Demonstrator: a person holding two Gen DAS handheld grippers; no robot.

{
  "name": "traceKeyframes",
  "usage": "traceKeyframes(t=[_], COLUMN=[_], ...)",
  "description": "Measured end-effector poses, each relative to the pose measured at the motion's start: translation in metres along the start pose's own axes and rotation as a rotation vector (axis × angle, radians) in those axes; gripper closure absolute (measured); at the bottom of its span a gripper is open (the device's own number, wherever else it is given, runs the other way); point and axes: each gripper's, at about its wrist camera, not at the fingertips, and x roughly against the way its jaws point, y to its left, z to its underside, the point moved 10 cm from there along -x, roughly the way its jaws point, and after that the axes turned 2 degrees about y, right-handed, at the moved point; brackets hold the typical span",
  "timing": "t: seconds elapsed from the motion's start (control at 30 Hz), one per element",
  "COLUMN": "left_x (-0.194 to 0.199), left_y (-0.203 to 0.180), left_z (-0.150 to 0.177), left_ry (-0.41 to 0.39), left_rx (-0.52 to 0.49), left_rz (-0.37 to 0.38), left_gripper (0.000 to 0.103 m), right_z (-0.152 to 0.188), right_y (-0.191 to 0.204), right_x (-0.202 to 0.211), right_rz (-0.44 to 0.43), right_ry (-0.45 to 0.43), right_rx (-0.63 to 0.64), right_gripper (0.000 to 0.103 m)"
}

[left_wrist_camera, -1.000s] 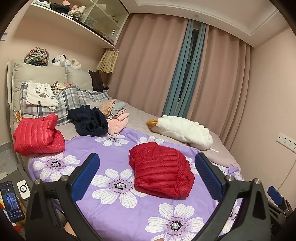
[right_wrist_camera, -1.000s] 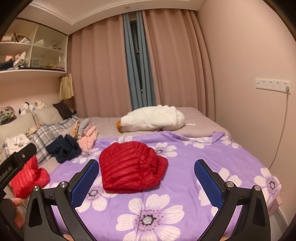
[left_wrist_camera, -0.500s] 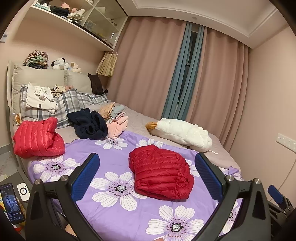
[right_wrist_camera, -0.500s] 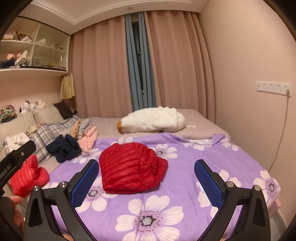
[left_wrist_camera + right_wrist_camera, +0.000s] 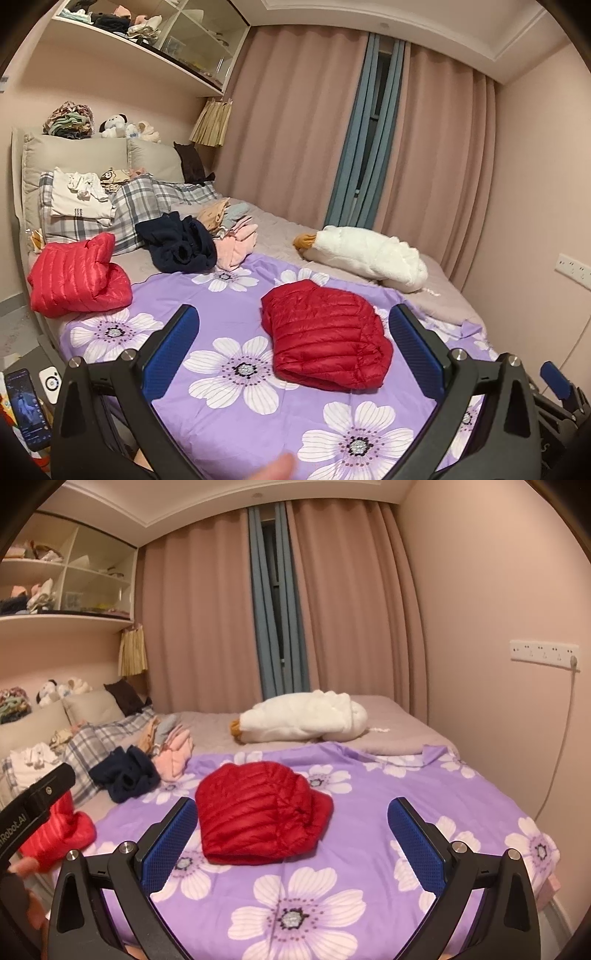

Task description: Fold large clothes

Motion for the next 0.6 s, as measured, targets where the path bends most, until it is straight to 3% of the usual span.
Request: traceKeyframes(t=[0.13,0.33,0.6], left_x=[-0.002,-0.002,-0.005], left_y=[-0.003,-0.010,-0.012], left_z=[0.001,0.005,0.007], left_ry=[-0.011,0.002,0.004], left_rx=[-0.033,-0.035,-0.060], left_rz=[-0.026,0.019,-0.006], left_gripper=[0.000,0.000,0.000], right_z=[0.000,0.003,0.004], right_y=[-0.001,0.002,0.002], right_x=[0.000,-0.004,-0.005], right_rz=[0.002,0.020,0.034], right_ry=[0.001,0.022,0.029], right_rx=[0.002,0.007,0.003], right_gripper=[0.001,0.001,0.001])
